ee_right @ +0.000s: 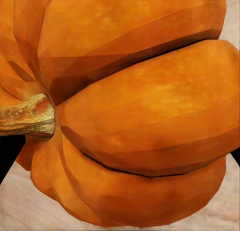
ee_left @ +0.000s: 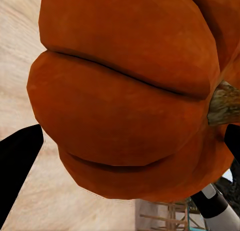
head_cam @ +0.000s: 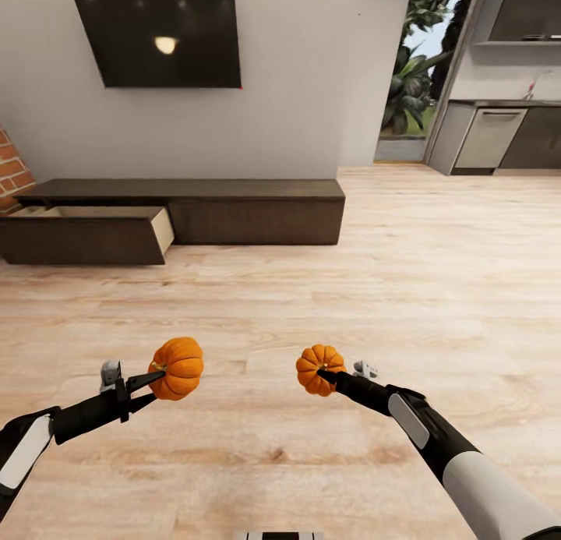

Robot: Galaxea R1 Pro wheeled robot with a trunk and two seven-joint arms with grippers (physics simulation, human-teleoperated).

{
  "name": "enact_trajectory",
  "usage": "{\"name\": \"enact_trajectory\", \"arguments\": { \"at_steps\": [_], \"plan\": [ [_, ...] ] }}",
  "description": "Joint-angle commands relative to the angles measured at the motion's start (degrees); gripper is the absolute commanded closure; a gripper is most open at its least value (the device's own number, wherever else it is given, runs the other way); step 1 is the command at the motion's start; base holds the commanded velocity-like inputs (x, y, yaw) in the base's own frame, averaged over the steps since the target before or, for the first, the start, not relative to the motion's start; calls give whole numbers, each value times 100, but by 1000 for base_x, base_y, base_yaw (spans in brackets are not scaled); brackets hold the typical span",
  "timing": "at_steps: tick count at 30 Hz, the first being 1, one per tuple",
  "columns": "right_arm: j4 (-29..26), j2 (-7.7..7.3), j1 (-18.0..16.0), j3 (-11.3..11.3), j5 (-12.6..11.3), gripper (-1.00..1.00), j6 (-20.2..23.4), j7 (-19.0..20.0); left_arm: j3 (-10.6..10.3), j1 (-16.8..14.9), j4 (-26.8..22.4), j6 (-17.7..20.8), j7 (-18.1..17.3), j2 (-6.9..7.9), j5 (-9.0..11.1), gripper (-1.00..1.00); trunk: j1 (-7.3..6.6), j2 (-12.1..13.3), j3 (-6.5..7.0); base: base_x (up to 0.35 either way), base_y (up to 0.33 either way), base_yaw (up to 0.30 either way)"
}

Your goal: Place each of the two pumpkins and all three candles from the living room inside a cabinet in the living room (use any cabinet), then make sure every cabinet is closed, and position the cauldron so it is next to a table in the living room.

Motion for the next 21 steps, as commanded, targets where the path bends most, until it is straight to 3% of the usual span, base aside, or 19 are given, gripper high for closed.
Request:
{"name": "enact_trajectory", "arguments": {
  "at_steps": [1,21],
  "plan": [
    [-10,-6,-5,15,-72,100,26,-14,7,-5,0,56,-12,-1,66,100,1,-2,-10,255,229,223],
    [-10,-6,-5,16,-72,100,26,-15,7,-4,0,56,-12,-1,64,100,1,-2,-125,264,222,222]
  ]
}}
